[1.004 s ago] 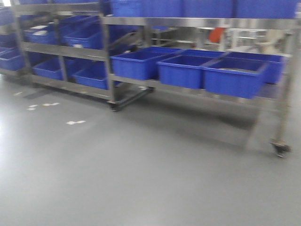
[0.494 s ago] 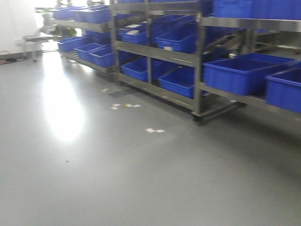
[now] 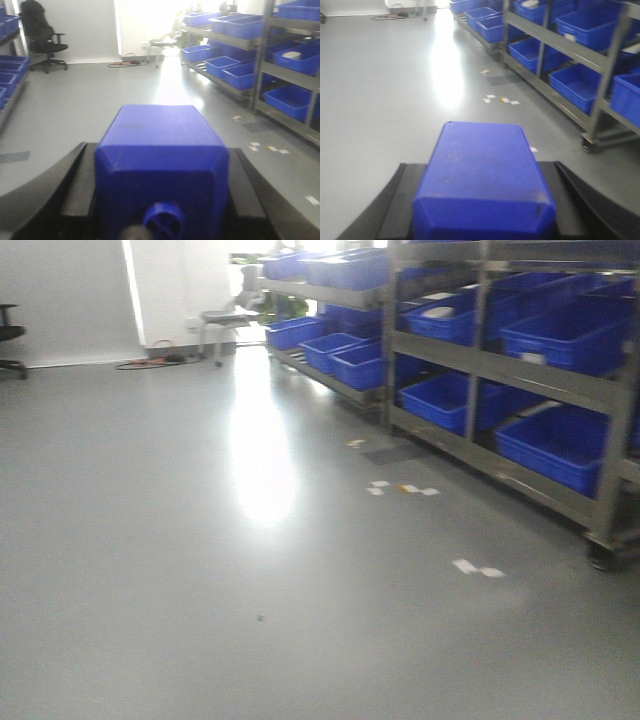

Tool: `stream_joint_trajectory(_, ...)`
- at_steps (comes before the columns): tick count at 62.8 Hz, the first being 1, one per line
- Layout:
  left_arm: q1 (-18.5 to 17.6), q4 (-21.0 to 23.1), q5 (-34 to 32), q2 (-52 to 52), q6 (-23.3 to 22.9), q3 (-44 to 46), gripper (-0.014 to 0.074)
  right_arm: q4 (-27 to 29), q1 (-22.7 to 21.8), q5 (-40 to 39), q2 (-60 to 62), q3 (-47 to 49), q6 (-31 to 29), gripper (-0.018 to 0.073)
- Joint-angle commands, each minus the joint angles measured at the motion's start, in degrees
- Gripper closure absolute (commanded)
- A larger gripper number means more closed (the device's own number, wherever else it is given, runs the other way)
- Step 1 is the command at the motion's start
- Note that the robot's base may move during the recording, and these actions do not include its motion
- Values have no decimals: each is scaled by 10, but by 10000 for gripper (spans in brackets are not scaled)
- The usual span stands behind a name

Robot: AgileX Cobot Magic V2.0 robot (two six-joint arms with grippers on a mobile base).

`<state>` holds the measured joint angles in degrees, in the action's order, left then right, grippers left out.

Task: Pick and sort blue part to right shelf
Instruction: 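Drive the base up to the shelf of blue bins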

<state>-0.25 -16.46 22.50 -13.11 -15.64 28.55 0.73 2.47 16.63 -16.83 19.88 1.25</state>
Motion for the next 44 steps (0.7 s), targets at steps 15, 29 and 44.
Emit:
stream_joint_trajectory(15,0,-5,-52,-5,1,17,262,-1,-2,-54,-3,17,-2,129)
stream_joint_trajectory(29,0,-5,-52,-5,1,17,261,-1,-2,-54,-3,17,-2,129)
stream_joint_trajectory(44,0,-5,-52,-5,1,17,262,-1,-2,-54,-3,17,-2,129)
